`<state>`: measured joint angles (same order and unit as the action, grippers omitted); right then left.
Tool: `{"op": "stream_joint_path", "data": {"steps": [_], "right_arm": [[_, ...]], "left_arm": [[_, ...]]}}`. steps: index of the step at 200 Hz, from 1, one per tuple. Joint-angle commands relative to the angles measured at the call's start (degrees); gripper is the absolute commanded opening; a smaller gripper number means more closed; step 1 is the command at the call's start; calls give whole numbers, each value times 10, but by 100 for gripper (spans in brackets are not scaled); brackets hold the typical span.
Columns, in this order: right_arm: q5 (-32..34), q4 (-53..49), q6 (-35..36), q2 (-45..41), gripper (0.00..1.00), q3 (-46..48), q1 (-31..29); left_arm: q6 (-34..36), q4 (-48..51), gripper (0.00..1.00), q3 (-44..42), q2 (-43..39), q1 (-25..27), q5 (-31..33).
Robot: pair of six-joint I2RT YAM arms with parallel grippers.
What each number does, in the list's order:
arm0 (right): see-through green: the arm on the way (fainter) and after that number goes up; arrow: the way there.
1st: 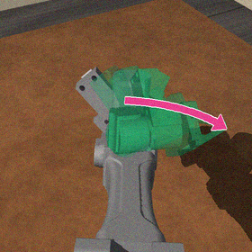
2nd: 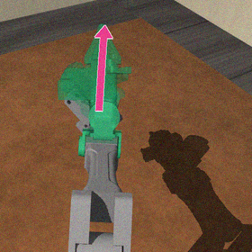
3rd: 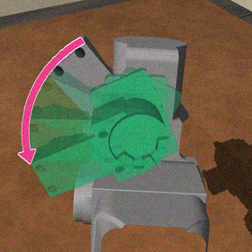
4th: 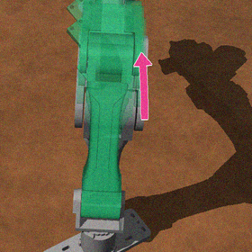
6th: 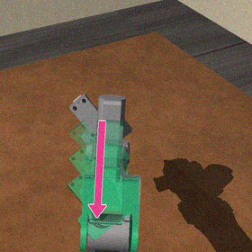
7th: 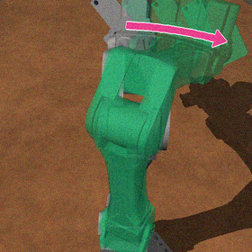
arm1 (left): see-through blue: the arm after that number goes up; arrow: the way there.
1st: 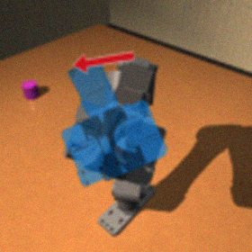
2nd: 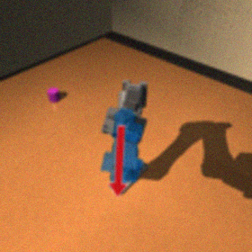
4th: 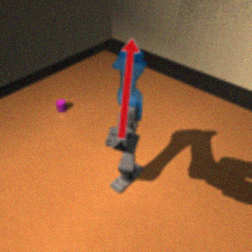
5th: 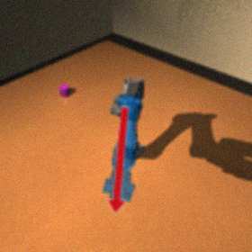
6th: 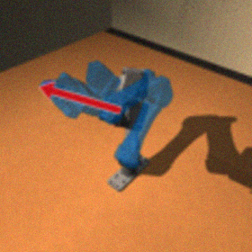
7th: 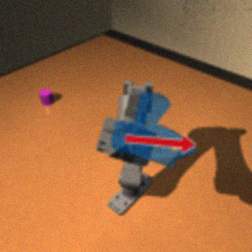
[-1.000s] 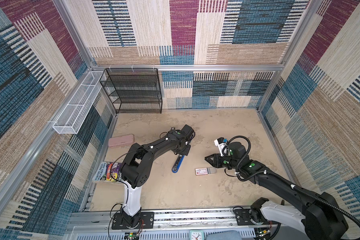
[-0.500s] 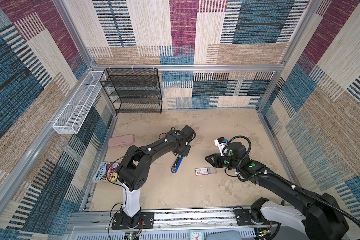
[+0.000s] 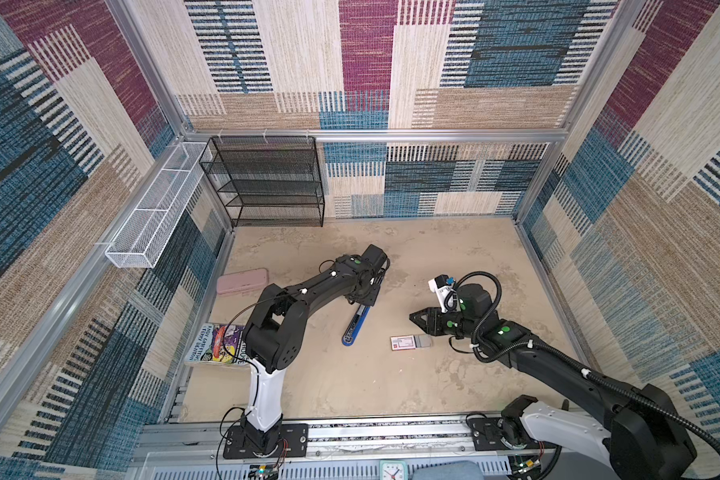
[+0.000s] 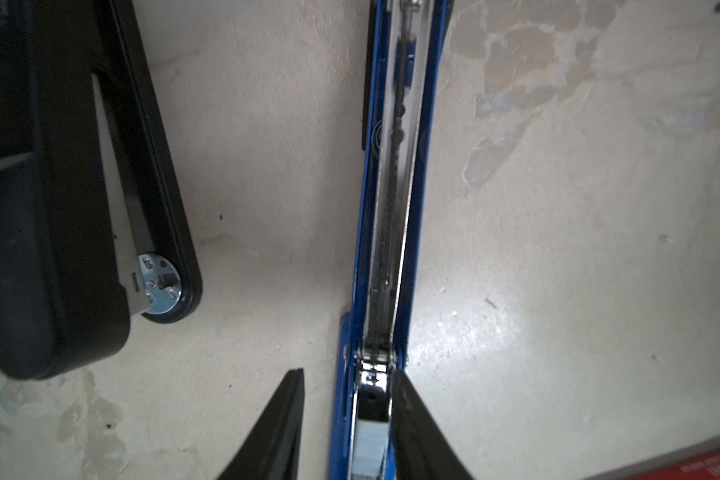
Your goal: Load the staples into the stapler
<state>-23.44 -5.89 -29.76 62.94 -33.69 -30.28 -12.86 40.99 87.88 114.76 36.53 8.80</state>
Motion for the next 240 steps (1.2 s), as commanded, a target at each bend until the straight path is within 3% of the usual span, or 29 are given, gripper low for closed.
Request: {"op": "stream_joint_path", "data": {"steps": [1, 240], "right_arm": [[1, 5, 1, -3, 32, -7, 0], [-4, 23, 7, 20, 32, -3, 0]], "left_arm": [[11, 11, 39, -5, 0, -2, 3], [-39, 4, 38, -192, -120, 19, -4]]}}
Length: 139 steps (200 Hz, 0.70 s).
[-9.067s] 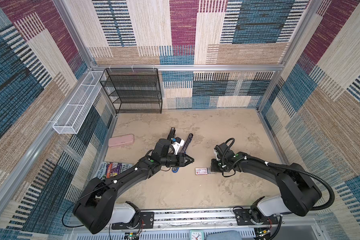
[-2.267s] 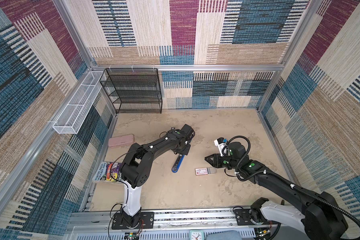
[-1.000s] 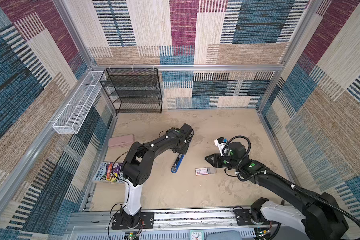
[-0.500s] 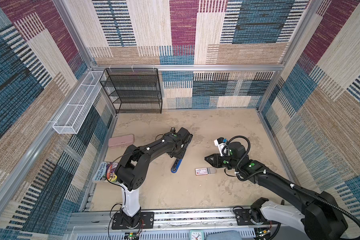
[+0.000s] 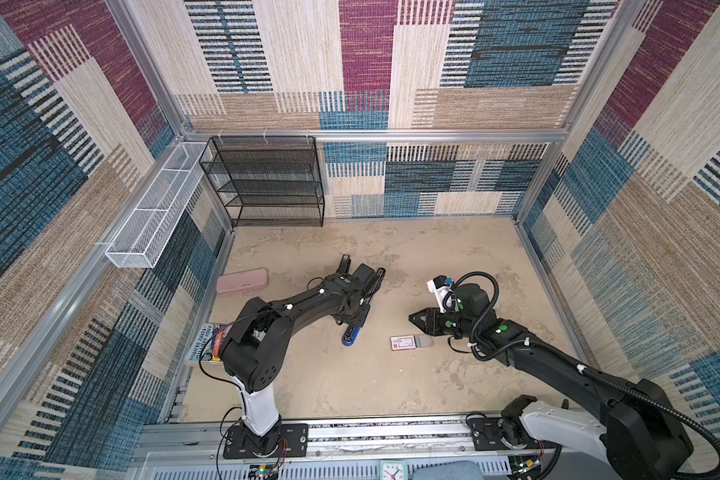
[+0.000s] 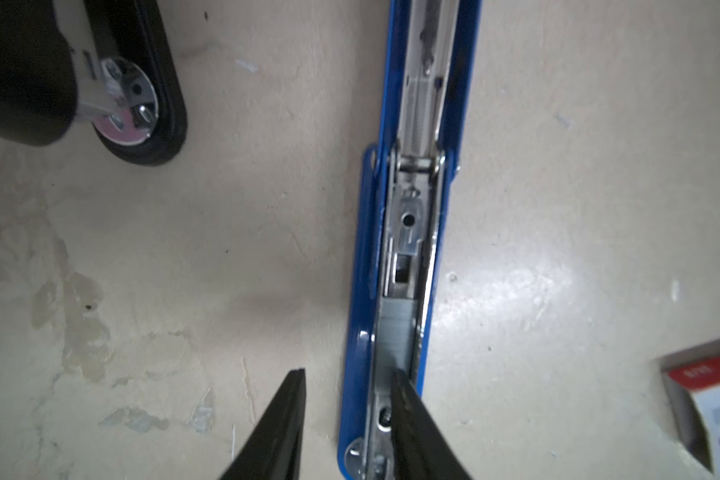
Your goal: Load the staples into the stapler
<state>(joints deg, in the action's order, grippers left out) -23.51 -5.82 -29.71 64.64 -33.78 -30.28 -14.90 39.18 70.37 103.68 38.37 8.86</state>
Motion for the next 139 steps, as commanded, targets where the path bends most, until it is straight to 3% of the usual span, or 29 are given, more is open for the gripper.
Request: {"op": "stream_joint_path", "data": {"steps": [1, 97, 139], "right_arm": [[-3, 22, 6, 3, 32, -2, 0], [0, 27, 6, 6, 33, 0, 0], [4, 36, 2, 19, 34, -4, 0]], "left_arm": [[-19, 23, 38, -18, -10, 1, -4], [-45, 39, 37, -109, -93, 1, -16], [-56, 45, 38, -107, -136, 1, -12]]}}
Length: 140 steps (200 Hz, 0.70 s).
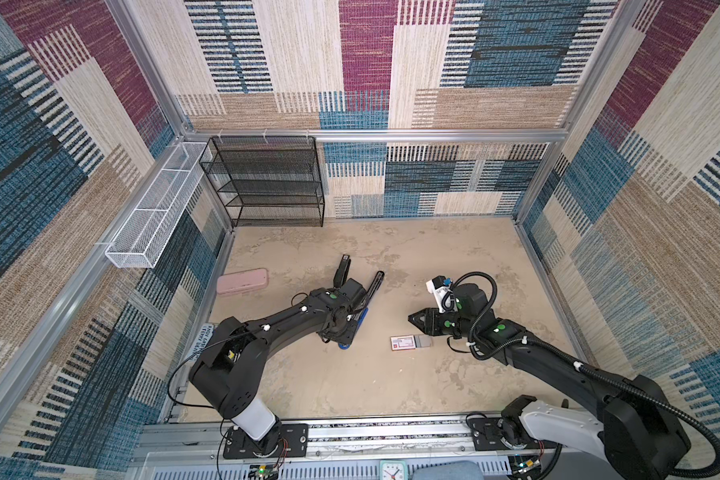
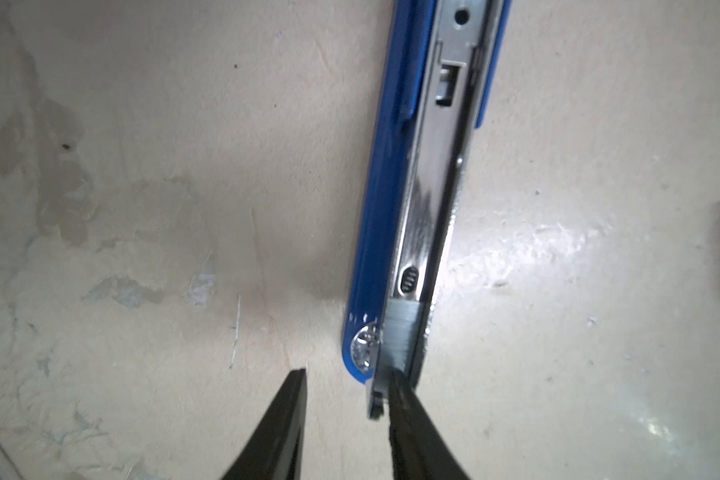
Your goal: Load the staples into the stapler
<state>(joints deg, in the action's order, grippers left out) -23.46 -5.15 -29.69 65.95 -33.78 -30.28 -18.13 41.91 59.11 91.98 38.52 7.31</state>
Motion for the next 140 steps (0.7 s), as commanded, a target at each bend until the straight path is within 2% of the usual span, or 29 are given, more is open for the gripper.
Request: {"op": "stream_joint_path", "data": {"steps": [1, 11, 33, 68, 95, 140], "right_arm": [[4, 29, 1, 6, 34, -4, 0], [7, 30, -1, 10, 37, -7, 0], [21, 36, -12, 15, 50, -9, 0], [50, 45, -31, 20, 66, -10, 4], [52, 64, -46, 23, 69, -4, 18], [53, 82, -52, 35, 70, -2, 29]], "left_arm": [[-23, 18, 38, 6, -19, 0, 3], [-23, 16, 39, 18, -26, 0, 6], [-15, -4, 42, 45, -30, -2, -3], [0, -80, 55, 92, 15, -9, -37], [16, -102, 56, 157, 98, -21, -47], [57, -117, 56, 254, 209, -29, -35]]}}
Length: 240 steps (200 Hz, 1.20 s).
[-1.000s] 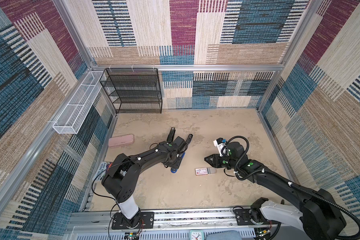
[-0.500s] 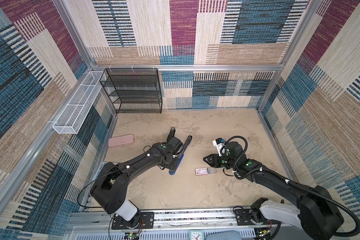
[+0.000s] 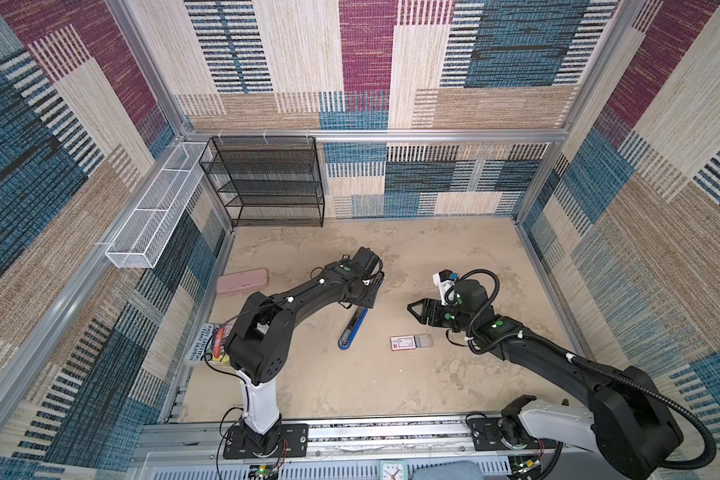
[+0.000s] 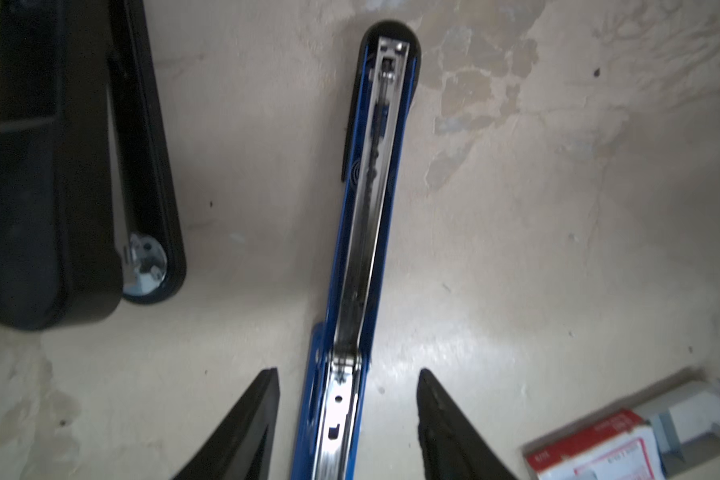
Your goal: Load the staples into the stapler
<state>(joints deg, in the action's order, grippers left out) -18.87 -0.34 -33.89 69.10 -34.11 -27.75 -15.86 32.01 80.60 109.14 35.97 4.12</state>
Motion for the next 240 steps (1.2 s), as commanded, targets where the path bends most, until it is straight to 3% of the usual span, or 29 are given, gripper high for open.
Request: {"op": "stream_joint_path", "data": {"steps": [1, 60, 135, 156, 203, 240], "right_arm": [[8, 34, -10, 4, 70, 2, 4], [-13, 62, -15, 29, 70, 4, 32], [-52, 148, -48, 116, 71, -10, 59], [-79, 198, -72, 152, 74, -14, 69], [-137, 336, -137, 253, 85, -34, 85], [-191, 468, -200, 346, 82, -52, 95]], "left_arm": [[35, -17, 56, 40, 38, -4, -4], [62, -8, 51, 107, 126, -9, -22], [85, -16, 27, 100, 131, -7, -57], [92, -28, 22, 89, 117, -6, -59], [110, -69, 21, 48, 76, 9, -57], [114, -90, 21, 26, 58, 24, -66]]}}
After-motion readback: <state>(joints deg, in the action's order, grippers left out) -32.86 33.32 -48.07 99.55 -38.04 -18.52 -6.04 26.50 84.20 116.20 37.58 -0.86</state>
